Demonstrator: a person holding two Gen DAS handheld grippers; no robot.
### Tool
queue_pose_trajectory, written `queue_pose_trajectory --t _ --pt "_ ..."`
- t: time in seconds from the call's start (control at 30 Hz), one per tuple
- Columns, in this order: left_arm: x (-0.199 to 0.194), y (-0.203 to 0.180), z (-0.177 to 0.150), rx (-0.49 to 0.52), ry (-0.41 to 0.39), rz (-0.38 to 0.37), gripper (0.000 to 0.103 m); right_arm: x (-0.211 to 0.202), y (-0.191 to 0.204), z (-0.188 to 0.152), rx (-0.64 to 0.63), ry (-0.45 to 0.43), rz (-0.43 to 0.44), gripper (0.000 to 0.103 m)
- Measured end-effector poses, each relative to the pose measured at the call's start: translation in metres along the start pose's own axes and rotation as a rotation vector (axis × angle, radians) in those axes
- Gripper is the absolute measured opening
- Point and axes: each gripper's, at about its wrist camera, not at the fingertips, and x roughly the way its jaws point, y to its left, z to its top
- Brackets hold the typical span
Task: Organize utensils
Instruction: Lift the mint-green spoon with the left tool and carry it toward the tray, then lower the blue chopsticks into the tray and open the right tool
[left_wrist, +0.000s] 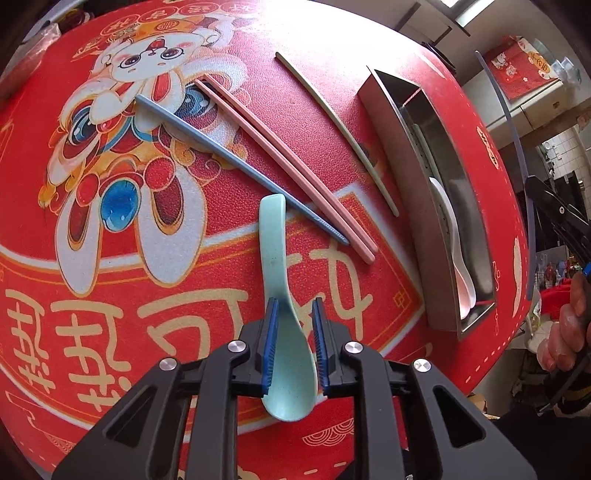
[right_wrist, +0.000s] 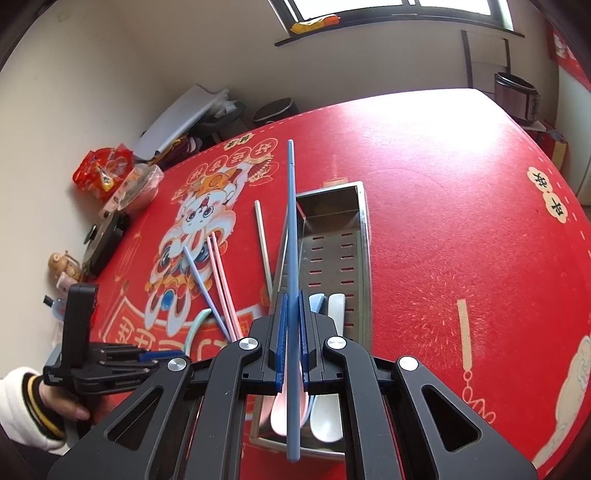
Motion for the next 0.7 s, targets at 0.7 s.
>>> queue_pose_trajectory --t 0.7 --pt "0.016 0.018 0.009 -0.018 -0.019 -0.065 0.027 0.001 -0.004 -0.002 0.02 0.004 -0.018 0.006"
